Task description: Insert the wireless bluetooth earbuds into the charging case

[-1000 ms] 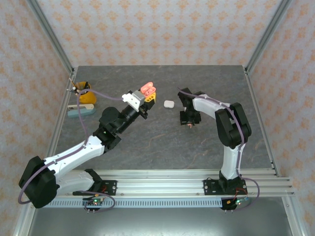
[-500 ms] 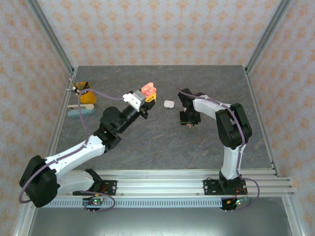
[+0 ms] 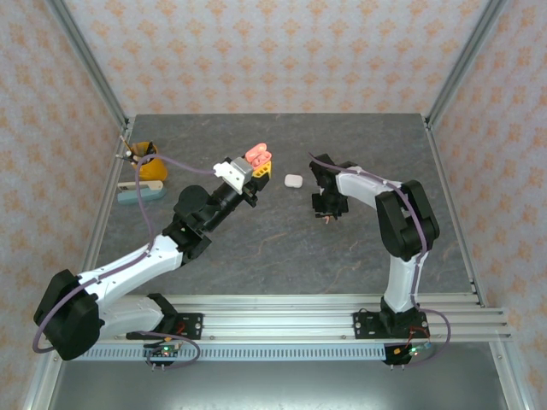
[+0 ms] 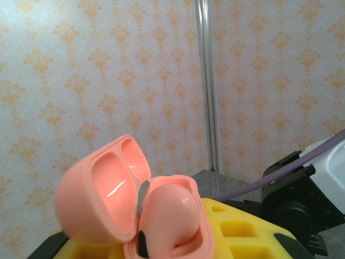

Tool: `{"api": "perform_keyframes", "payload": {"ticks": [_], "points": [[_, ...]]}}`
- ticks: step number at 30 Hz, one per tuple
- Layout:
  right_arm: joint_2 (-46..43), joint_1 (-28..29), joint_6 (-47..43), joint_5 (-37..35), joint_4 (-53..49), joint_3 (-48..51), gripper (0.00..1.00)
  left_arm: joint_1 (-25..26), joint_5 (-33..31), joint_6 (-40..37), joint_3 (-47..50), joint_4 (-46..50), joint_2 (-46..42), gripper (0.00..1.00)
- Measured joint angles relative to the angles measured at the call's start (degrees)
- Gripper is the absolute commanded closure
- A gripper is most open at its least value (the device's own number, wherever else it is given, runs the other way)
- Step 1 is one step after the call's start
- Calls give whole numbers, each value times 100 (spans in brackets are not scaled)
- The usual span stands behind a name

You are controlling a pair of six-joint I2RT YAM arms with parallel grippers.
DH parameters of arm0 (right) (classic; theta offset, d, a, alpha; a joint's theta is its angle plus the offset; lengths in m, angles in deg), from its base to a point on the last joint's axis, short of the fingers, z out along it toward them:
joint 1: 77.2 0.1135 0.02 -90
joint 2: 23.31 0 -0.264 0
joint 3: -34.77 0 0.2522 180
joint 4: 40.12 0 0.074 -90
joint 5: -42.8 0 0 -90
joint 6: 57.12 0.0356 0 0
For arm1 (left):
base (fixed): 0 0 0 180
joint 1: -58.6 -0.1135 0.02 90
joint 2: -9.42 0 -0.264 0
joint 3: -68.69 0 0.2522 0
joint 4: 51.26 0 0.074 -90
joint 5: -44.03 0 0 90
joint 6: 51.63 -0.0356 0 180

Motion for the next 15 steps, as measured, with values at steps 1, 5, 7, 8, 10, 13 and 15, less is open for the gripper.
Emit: {"api": "perform_keyframes", "payload": {"ticks": [1, 5, 7, 8, 10, 13, 15], "points": [[-13, 0, 2, 0, 7, 13, 76, 0, 0, 0, 0, 0, 0, 100], [-92, -2, 22, -31, 7, 79, 77, 0, 0, 0, -4, 0, 0, 100], [-146, -2, 24, -68, -11, 136, 77, 0, 0, 0, -4, 0, 2, 100], [-188, -2, 39, -87, -44, 170, 77, 0, 0, 0, -4, 0, 7, 100], [-275, -2, 46, -116, -76, 229, 77, 0, 0, 0, -4, 2, 15, 100], [-461, -2, 87, -120, -107, 269, 77, 0, 2, 0, -11, 15, 24, 100], [-634, -2, 109, -122, -109, 271, 77, 0, 2, 2, -15, 15, 24, 100]]}}
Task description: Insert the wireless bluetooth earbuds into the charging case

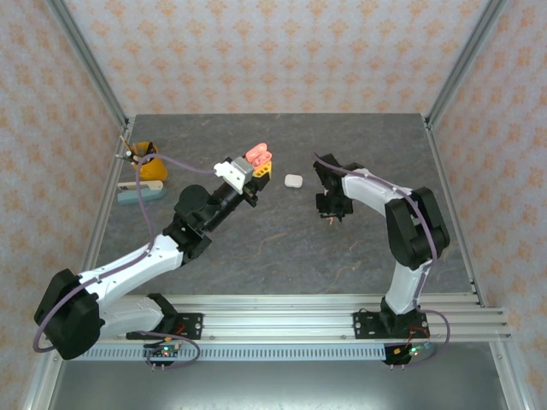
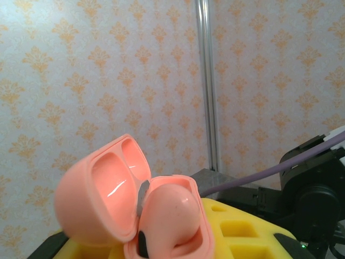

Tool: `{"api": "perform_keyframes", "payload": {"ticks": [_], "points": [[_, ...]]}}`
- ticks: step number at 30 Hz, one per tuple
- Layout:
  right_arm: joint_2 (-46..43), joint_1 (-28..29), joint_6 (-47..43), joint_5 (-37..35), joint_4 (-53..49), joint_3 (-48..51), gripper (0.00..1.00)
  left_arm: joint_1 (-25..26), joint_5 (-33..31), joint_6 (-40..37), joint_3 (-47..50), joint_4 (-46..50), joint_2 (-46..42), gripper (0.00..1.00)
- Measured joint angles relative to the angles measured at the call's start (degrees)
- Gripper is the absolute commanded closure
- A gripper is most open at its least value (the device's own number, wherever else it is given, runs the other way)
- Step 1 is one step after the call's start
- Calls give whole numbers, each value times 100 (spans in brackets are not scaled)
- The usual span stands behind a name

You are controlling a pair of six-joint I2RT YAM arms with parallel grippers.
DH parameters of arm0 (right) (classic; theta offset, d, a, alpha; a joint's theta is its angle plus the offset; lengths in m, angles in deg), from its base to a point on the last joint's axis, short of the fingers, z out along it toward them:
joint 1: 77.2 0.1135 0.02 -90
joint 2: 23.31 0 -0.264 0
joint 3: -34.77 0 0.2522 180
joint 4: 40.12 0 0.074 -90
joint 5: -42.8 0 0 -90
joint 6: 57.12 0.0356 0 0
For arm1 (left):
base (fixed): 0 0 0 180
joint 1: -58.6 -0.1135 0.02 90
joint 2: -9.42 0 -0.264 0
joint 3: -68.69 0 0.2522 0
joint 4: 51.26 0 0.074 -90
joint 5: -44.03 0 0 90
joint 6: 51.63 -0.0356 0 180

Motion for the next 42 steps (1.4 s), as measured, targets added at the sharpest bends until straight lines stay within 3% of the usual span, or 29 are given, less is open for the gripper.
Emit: {"api": "perform_keyframes", "payload": {"ticks": [11, 24, 32, 42], "points": [[-1106, 0, 216, 17, -37, -72, 77, 0, 76, 11, 0, 55, 74, 100], [-2361, 0, 411, 195, -105, -1637, 77, 0, 463, 15, -251, 140, 376, 100], [-2667, 0, 442, 402, -92, -2361, 77, 0, 859, 153, -654, 138, 894, 100], [-2955, 0, 448, 1034, 474, -2203, 77, 122, 1215, 284, -1585, 131, 1779, 100]]}}
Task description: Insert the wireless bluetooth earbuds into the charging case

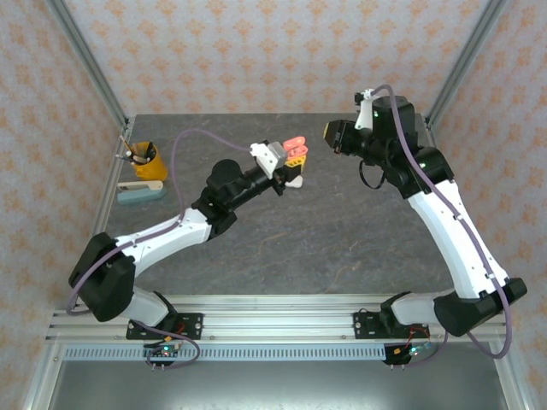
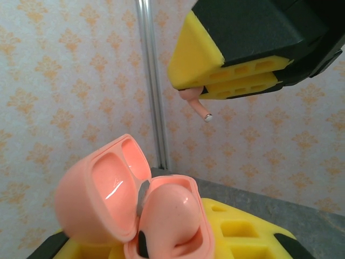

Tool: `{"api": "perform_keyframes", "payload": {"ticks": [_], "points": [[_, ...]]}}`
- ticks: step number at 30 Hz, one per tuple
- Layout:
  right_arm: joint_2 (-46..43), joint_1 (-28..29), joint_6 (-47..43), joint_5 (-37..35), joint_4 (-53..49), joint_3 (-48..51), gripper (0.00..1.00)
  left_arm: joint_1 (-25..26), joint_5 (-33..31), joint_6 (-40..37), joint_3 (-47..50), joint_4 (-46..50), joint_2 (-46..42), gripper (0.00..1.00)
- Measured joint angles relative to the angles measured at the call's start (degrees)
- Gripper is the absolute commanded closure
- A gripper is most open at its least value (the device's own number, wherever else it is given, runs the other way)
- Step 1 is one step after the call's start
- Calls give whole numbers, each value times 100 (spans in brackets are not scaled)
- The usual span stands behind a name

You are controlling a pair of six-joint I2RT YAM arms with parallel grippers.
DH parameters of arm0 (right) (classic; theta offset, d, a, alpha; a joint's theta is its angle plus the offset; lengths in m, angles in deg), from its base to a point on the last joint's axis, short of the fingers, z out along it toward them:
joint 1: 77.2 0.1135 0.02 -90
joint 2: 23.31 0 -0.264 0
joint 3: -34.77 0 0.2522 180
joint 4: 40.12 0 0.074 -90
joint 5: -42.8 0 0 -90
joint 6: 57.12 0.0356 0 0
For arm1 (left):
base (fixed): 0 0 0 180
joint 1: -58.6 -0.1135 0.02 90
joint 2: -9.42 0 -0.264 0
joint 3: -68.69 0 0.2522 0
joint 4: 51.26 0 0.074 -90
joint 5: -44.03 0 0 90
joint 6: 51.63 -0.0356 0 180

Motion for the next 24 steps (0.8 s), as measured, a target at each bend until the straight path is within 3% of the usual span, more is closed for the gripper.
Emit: {"api": "perform_keyframes", "payload": {"ticks": [11, 24], "points": [[-372, 0, -164, 481, 682, 358, 77, 225, 138, 17, -743, 26, 623, 100], [-409, 0, -334, 535, 817, 741, 78, 262, 136, 35, -931, 87, 730, 100]]}}
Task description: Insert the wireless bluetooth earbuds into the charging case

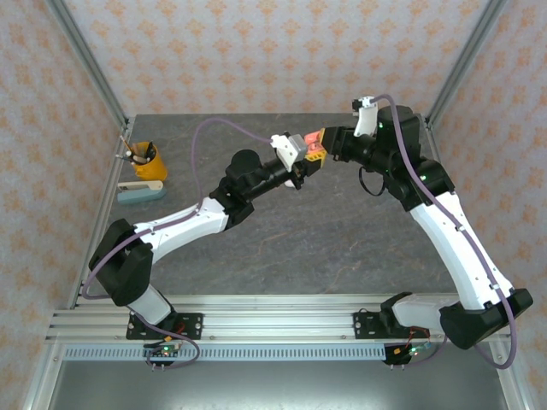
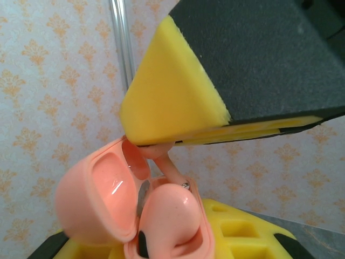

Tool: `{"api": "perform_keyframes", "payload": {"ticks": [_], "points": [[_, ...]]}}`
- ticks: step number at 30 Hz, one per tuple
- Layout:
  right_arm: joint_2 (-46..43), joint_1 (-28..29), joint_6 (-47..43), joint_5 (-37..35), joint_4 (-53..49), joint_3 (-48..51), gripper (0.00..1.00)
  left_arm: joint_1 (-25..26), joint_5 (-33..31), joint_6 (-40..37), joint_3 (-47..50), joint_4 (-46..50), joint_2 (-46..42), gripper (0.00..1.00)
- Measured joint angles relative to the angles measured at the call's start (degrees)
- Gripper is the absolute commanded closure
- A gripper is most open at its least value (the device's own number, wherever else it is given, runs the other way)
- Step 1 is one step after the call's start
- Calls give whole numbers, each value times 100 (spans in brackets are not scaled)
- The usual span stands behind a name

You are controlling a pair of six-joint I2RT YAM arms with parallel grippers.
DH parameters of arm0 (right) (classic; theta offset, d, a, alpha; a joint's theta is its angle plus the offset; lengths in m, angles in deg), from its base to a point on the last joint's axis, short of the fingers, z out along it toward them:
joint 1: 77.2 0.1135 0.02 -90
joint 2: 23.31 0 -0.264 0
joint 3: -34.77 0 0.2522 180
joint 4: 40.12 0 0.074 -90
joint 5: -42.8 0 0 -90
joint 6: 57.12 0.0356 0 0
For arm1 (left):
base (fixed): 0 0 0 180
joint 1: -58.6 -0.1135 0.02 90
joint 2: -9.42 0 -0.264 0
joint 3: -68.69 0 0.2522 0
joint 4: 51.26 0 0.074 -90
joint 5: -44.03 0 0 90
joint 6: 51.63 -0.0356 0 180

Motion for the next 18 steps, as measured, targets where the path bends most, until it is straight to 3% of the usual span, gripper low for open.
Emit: {"api": "perform_keyframes", "payload": {"ticks": [18], "points": [[-127, 0, -313, -221, 267, 315, 78, 28, 17, 0, 0, 83, 0, 100]]}}
